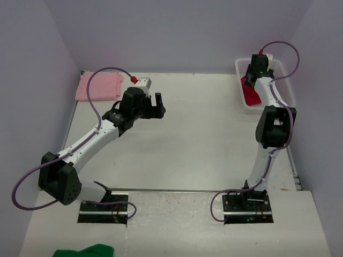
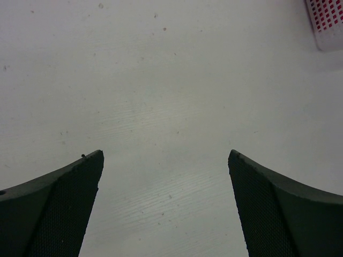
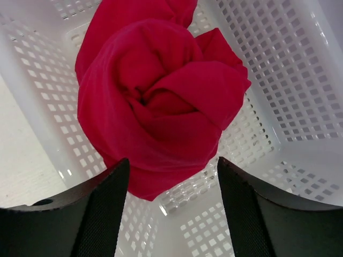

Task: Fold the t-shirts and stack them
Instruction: Grab crumpled tshirt from bin with the right arm

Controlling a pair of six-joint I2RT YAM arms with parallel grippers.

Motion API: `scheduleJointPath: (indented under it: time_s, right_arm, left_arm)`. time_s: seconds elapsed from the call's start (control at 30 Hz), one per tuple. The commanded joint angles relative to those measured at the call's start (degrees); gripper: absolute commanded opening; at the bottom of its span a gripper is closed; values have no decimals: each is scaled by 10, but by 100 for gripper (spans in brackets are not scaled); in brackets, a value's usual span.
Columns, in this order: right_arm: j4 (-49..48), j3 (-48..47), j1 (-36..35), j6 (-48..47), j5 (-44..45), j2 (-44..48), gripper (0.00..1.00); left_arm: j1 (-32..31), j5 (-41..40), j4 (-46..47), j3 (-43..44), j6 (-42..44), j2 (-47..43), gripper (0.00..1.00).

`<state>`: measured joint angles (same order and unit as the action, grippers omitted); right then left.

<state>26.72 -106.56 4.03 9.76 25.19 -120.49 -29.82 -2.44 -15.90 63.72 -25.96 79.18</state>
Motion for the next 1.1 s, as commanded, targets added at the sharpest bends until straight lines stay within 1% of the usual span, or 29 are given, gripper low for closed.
scheduleJointPath:
  time_s: [0.0,0.07,0.17,0.27,0.4,0.57,0.6,0.63,0.67,0.7,0.73,0.87,0.93,0.97,1.03,1.07]
  right_arm:
    - [12,-68,4,-4,-33,-15,66]
    - [12,-73,8,-7,-44,-31,66]
    - [7,-79,12,-14,-46,-49,63]
    - [4,-84,11,-15,-49,-63,56]
    - [3,-82,11,-15,-47,-74,52]
    - [6,-97,11,-17,-45,-79,44]
    - [6,-102,12,-17,-43,-80,35]
    - [6,-102,12,-17,-43,-82,34]
    - [6,-110,12,-18,-45,-84,27]
    - [9,-116,12,-21,-45,-89,10]
    - [11,-123,12,-21,-43,-91,1]
    - [7,-135,10,-19,-37,-71,0]
    - [-5,-135,8,-18,-39,-49,0]
    - [-9,-138,2,-19,-36,-23,0]
    - [-15,-148,-9,-31,-23,15,0]
    - [-5,-172,-13,-33,-20,25,0]
  left_arm:
    - [-3,11,29,-5,-7,-17,98]
    - [-3,13,30,-9,-11,-24,98]
    - [-3,20,32,-11,-16,-32,98]
    - [-3,22,32,-10,-16,-35,98]
    - [-3,21,30,-5,-9,-37,98]
    - [-3,20,25,-5,-9,-37,98]
    - [-3,20,25,-5,-9,-37,98]
    - [-3,19,25,-5,-9,-37,98]
    - [-3,19,25,-5,-9,-37,98]
    - [-3,18,24,-5,-9,-37,98]
    - [-3,17,24,-7,-9,-37,98]
    - [-3,16,35,-18,-12,-38,98]
    - [-3,19,42,-27,-12,-32,98]
    - [-3,21,55,-32,-11,-30,98]
    - [-3,49,86,-52,-11,-24,98]
    - [-3,73,98,-58,-12,-20,98]
